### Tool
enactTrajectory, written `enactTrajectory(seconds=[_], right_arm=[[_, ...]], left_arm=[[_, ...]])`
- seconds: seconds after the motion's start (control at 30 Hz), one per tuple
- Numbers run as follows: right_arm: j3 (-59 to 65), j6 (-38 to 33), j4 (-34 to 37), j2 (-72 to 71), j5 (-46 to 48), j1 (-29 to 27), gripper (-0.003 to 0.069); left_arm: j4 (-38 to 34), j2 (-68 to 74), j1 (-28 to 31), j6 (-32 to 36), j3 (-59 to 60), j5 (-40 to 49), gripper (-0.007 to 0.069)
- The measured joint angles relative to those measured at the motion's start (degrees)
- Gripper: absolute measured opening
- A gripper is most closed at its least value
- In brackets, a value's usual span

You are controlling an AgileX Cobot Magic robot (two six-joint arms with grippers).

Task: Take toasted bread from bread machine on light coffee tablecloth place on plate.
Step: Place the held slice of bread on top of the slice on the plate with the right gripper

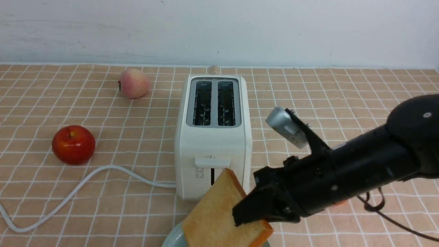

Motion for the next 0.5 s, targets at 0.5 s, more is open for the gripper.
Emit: enactTrajectory(seconds=[0.5], right_arm=[[0.1,-5.7,3.6,10.6,-0.2,0.2,0.0307]], left_arm=[[0.1,0.0,0.0,0.0,0.0,0.0,-0.0014]])
